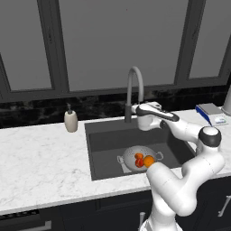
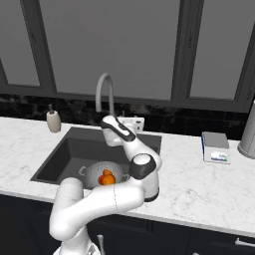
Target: Put the colander in the sink, put the apple, orange, tangerine in the colander, and turn on the sink faucet and pour water over the colander.
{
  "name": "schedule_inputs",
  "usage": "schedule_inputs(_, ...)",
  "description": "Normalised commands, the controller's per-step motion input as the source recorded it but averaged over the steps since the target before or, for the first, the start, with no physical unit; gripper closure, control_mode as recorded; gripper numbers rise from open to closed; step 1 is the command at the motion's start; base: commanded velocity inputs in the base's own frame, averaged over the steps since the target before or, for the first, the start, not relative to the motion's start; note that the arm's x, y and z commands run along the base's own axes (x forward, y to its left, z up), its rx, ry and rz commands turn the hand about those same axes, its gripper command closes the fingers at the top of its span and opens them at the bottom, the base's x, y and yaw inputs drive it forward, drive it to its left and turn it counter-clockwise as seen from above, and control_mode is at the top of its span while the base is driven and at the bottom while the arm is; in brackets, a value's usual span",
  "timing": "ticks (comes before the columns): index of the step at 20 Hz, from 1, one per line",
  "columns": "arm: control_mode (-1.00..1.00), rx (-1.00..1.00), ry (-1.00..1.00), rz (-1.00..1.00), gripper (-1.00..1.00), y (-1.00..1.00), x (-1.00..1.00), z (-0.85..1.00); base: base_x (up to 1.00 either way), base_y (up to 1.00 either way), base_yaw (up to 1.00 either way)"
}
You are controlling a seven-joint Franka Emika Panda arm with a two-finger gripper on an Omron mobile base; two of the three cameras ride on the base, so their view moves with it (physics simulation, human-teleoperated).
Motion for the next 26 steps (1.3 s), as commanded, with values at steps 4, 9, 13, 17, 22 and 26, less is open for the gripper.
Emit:
schedule_inputs(4, -1.00, 0.00, 0.00, -0.10, -1.00, -0.04, 0.00, 0.00, 0.00, 0.00, 0.00)
schedule_inputs(9, -1.00, 0.00, 0.00, -0.09, -1.00, -0.05, 0.00, 0.00, 0.00, 0.00, 0.00)
schedule_inputs(13, -1.00, 0.00, 0.00, -0.06, -1.00, -0.24, 0.00, 0.00, 0.00, 0.00, 0.00)
schedule_inputs(17, -1.00, 0.00, 0.01, -0.05, -1.00, -0.68, 0.00, 0.00, 0.00, 0.00, 0.00)
schedule_inputs(22, -1.00, 0.00, 0.00, -0.03, -1.00, -0.77, 0.05, 0.00, 0.00, 0.00, 0.00)
schedule_inputs(26, -1.00, 0.00, 0.00, -0.01, -1.00, -0.83, 0.12, 0.00, 0.00, 0.00, 0.00)
